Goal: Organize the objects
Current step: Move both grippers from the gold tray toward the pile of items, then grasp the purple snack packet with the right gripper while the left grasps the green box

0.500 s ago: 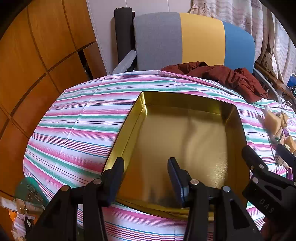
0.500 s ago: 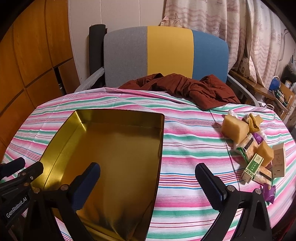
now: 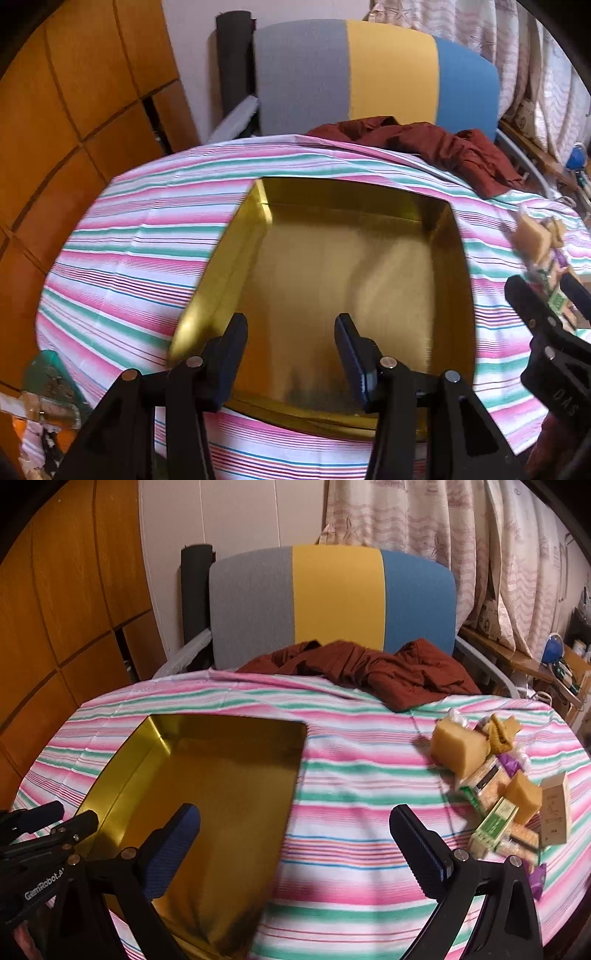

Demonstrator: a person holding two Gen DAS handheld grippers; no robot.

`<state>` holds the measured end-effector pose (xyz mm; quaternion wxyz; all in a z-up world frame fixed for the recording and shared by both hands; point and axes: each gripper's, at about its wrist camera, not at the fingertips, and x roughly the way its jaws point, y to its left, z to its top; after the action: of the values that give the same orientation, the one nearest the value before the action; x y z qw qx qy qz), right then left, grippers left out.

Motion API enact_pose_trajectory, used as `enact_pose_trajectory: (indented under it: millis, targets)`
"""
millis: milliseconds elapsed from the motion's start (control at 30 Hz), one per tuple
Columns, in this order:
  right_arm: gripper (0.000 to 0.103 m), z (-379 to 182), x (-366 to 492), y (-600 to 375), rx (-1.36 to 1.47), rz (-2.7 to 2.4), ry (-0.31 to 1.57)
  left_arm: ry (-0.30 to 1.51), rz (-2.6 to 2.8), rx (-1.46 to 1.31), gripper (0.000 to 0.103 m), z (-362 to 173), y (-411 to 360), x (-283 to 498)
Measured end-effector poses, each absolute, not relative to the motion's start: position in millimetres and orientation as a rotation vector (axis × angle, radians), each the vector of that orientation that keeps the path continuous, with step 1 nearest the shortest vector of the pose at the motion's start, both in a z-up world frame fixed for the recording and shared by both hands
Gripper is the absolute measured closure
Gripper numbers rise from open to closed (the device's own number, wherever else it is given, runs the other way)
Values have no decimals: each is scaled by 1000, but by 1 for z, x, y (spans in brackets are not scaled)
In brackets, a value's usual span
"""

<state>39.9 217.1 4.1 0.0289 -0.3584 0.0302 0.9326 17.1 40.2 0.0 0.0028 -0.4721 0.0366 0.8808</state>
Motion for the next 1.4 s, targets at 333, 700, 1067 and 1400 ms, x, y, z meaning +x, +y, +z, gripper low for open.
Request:
enact_pose_trajectory:
  millis: [333,700,1067,1400]
  targets:
    - [0,-1,84,319,-981,2794,123,26,2580,-1244,53,6,102,47]
    - [5,-46,143,442,-981,2504,266,147,2179,-1244,53,-8,185,69]
    - [24,-92,157,484,-1051,2478,378,154,2074,-1353,53,-23,222,66]
    - [48,-108,151,490,-966,2548,401,179,2049,-1319,53,-33,268,48]
